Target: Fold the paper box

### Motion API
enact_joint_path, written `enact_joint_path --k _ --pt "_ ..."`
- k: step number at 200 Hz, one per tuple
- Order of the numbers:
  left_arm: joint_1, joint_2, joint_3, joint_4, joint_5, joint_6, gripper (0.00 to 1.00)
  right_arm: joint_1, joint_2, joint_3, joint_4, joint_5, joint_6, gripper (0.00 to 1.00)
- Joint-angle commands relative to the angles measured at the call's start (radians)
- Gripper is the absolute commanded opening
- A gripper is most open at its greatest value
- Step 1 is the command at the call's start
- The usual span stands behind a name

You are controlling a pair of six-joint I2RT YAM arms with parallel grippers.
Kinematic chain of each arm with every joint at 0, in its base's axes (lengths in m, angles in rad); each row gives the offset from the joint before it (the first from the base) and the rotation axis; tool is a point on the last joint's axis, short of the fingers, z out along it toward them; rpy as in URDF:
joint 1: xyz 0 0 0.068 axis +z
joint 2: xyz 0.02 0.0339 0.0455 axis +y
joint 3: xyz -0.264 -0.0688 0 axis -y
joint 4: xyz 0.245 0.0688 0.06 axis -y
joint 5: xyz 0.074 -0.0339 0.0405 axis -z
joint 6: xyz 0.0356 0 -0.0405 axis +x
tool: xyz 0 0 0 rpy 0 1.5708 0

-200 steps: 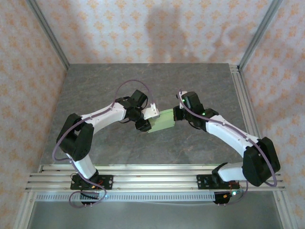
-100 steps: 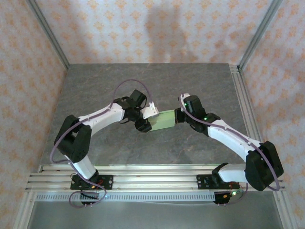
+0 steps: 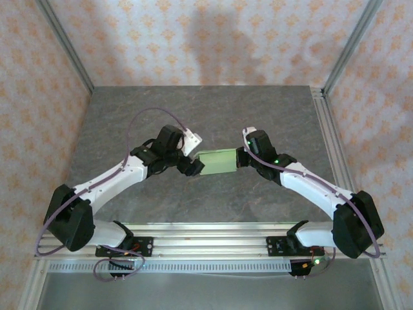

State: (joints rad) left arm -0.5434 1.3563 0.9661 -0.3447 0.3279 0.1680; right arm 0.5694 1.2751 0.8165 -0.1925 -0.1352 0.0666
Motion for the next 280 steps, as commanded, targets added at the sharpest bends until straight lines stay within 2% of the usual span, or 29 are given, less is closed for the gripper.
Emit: enact_joint_path --k 1,19,43,77,134,197,280 --pt "-0.014 -0.025 0.030 -0.042 -0.106 -0.186 0.80 0.008 -0.013 0.035 -0.032 0.036 0.002 0.00" --pt "-0.015 -0.032 0.047 -0.088 -0.101 -0.200 0.73 0.009 -0.014 0.035 -0.032 0.038 0.010 0.00" --pt "-0.019 -0.010 0.076 -0.121 -0.085 -0.216 0.70 0.009 -0.004 0.056 -0.057 0.044 0.023 0.00" --pt "-0.027 0.043 0.119 -0.136 -0.083 -0.210 0.48 0.009 0.007 0.075 -0.079 0.050 0.032 0.00" --pt "-0.028 0.096 0.160 -0.145 -0.090 -0.200 0.42 0.009 0.018 0.081 -0.088 0.041 0.038 0.00" --pt "-0.027 0.127 0.200 -0.154 -0.127 -0.202 0.41 0.009 0.053 0.096 -0.093 0.044 0.045 0.00" --pt "-0.017 0.242 0.320 -0.238 -0.227 -0.198 0.36 0.008 0.097 0.129 -0.117 0.048 0.059 0.00"
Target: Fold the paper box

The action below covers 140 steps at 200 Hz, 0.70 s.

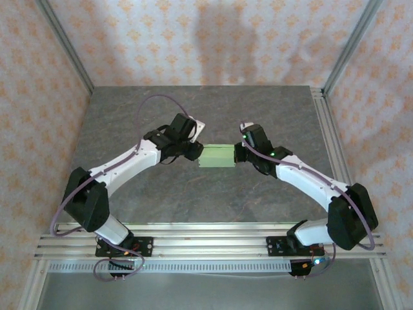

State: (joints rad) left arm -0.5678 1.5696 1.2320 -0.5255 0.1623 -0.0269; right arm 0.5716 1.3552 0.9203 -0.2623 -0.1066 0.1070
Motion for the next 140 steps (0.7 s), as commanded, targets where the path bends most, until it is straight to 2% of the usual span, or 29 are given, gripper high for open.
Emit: enact_joint_path --k 1,62,101,140 --pt "0.008 0.030 0.055 -0.058 -0.061 -0.004 0.36 0.007 0.017 0.026 -0.048 0.019 0.019 0.00" --pt "0.014 0.086 0.106 -0.085 -0.031 -0.024 0.29 0.008 0.015 0.029 -0.052 0.031 0.019 0.00" --pt "0.015 0.096 0.113 -0.100 -0.081 -0.003 0.28 0.006 0.017 0.029 -0.050 0.026 0.019 0.00" --pt "0.016 0.097 0.126 -0.110 -0.057 -0.001 0.19 0.006 0.021 0.033 -0.053 0.026 0.018 0.00"
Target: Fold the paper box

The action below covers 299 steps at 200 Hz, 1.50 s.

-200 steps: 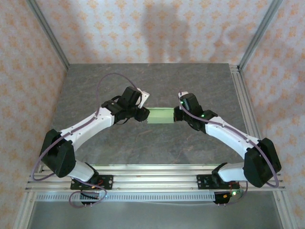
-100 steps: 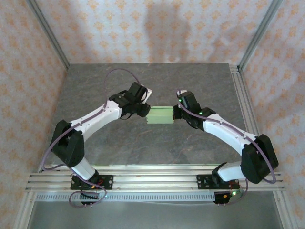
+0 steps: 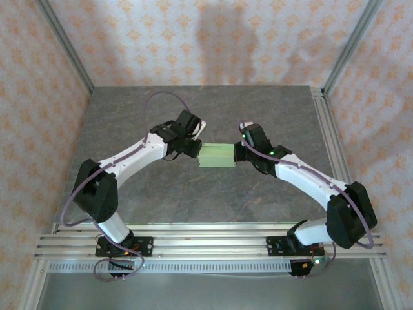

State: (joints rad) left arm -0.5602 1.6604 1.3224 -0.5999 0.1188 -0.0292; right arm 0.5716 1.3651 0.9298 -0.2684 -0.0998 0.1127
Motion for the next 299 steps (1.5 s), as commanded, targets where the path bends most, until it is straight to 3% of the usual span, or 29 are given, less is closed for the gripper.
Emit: enact_joint_path --k 1,32,99,171,299 --pt "0.008 0.008 0.035 -0.035 -0.012 0.000 0.19 0.006 0.011 0.024 -0.046 0.019 0.013 0.00" --pt "0.008 0.013 0.049 -0.042 0.002 -0.014 0.09 0.008 0.015 0.024 -0.048 0.012 0.014 0.00" --pt "0.007 0.028 0.072 -0.047 0.018 -0.061 0.00 0.007 0.017 0.030 -0.053 0.004 0.015 0.00" --pt "0.006 0.067 0.138 -0.093 0.106 -0.184 0.00 0.007 0.024 0.037 -0.058 0.007 0.016 0.00" --pt "0.006 0.086 0.069 -0.076 0.088 -0.210 0.00 0.006 -0.003 -0.016 0.036 -0.029 0.131 0.00"
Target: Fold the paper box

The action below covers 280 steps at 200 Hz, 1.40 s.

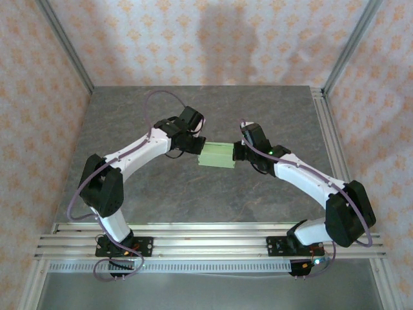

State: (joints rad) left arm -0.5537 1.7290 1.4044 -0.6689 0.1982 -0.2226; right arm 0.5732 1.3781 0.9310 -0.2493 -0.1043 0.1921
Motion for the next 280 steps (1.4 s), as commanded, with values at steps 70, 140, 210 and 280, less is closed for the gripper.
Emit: enact_joint_path --k 70,140,210,280 --pt "0.000 0.010 -0.027 0.003 0.011 -0.015 0.00 0.006 -0.024 0.029 -0.018 -0.009 0.118 0.00" --pt "0.000 0.006 -0.031 0.006 0.011 -0.010 0.00 0.005 -0.001 0.102 -0.112 0.028 0.153 0.01" --pt "0.000 0.007 -0.024 0.007 0.013 -0.005 0.00 0.005 0.034 0.085 -0.107 0.036 0.264 0.01" --pt "-0.001 0.005 -0.025 0.011 0.017 -0.004 0.00 -0.003 0.030 0.108 -0.130 0.029 0.345 0.00"
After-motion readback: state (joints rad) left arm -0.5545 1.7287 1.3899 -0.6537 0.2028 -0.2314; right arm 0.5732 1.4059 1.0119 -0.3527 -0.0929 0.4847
